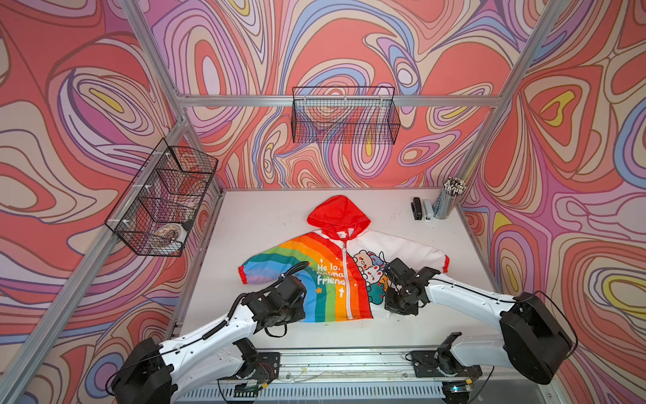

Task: Unzip the jacket
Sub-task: Flatten out the jacket at the center of the board.

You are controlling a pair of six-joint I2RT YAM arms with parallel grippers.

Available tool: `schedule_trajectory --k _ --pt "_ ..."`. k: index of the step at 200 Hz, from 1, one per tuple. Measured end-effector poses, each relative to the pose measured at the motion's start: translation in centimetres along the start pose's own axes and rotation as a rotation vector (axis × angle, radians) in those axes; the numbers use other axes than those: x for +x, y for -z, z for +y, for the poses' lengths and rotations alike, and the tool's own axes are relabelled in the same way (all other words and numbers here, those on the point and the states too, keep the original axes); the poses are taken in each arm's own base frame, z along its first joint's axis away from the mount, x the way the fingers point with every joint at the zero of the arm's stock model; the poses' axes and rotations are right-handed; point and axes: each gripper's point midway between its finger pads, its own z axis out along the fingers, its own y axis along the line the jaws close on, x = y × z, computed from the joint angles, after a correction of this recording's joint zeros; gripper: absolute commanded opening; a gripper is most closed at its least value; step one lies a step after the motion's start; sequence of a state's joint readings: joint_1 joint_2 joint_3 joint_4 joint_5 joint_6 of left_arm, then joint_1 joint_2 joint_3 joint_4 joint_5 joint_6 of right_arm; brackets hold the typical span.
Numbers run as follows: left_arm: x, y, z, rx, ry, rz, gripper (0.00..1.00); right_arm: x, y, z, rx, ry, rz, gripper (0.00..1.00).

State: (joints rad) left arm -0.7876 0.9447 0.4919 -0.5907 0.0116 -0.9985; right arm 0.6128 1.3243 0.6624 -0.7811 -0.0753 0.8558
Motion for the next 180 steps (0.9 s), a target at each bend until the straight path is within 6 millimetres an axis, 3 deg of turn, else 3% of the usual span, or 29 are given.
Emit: schedule_trajectory --k 30,58,79,89,109,119,128,161,180 --pt "0.4 0.6 0.8 -0.026 0.027 0.004 0.0 -0.4 0.6 0.4 0.0 0.005 -0.013 0.0" --pt "0.8 0.3 1.3 -0.053 0.047 0.021 0.0 -0.1 -0.1 0.5 0.018 0.009 0.013 0.0" --pt "1.1 -0.3 1.7 -0.084 0.047 0.044 0.21 0.1 -0.8 0.5 0.032 0.014 0.036 0.0" --pt "1.2 -0.4 2.4 -0.12 0.046 0.047 0.31 0.0 -0.8 0.4 0.038 0.017 0.031 0.1" --pt "1.1 0.0 3.7 -0.188 0.037 0.036 0.54 -0.2 -0.4 -0.2 0.058 0.029 0.009 0.42" --pt "0.5 0.8 3.6 -0.195 0.024 0.013 0.64 -0.6 0.3 -0.1 0.046 0.024 -0.026 0.57" --pt "-0.3 1.7 3.1 -0.186 0.013 -0.021 0.69 -1.0 1.2 0.1 0.025 0.036 -0.062 0.64" --pt "-4.4 5.8 0.0 -0.104 -0.043 -0.185 0.66 -3.4 4.8 1.6 -0.051 0.062 -0.218 0.64" --pt "-6.4 6.8 -1.3 -0.074 -0.074 -0.237 0.54 -4.6 5.3 2.8 -0.078 0.093 -0.26 0.58"
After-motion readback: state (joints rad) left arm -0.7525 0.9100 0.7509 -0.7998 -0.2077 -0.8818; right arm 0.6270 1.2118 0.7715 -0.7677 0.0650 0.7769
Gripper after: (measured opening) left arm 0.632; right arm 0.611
